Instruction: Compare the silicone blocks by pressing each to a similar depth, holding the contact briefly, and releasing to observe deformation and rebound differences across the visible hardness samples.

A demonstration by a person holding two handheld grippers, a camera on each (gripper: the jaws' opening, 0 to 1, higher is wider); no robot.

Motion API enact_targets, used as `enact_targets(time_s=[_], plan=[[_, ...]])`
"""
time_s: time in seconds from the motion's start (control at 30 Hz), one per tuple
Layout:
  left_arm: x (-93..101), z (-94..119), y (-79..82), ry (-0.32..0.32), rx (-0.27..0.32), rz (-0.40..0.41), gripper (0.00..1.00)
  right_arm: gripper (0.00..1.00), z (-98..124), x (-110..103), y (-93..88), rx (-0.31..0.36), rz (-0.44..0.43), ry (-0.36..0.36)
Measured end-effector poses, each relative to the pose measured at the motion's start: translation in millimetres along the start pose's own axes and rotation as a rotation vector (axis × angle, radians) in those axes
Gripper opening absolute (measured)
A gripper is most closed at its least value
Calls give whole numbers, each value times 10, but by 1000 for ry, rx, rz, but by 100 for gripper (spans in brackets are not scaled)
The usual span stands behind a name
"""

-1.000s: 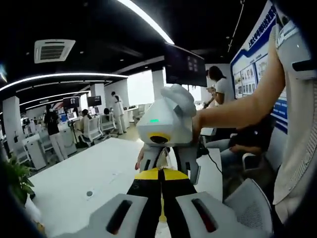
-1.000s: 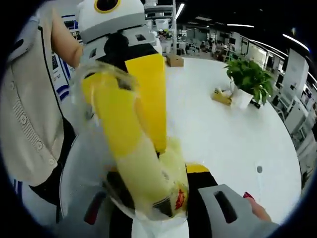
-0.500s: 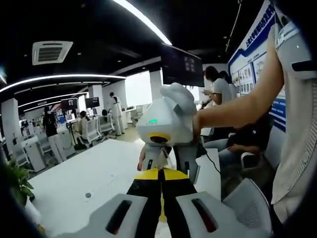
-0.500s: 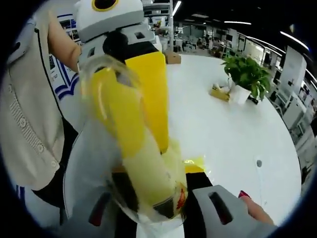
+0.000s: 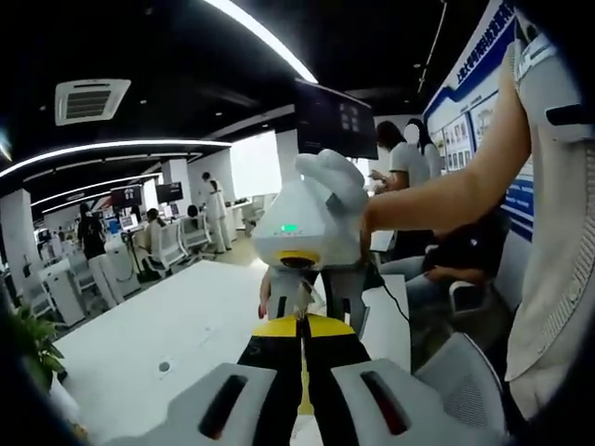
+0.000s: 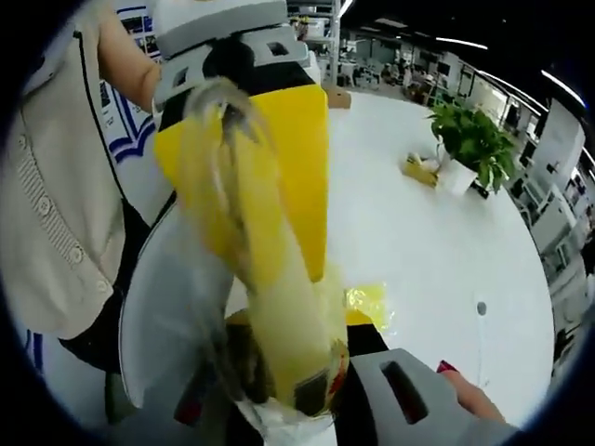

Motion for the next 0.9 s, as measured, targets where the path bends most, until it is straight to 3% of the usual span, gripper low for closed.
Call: enact_targets(time_s=[0.07,0.9], plan=[[-3,2,1,-1,0,-3,0,14,4,-23,1,2,29,-2],[158,21,113,4,-20,-32,0,13,60,-178,-67,-43,12,27]])
Point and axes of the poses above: the point that each gripper's makers call its tool centre point, and the gripper's own axes: z roughly backward along the fingers, x roughly to its right, y roughly out of its top, the point moved 3 cm from there along z, roughly backward along the fingers, and after that the axes turned 14 degrees about -z, right-handed, at the moved point
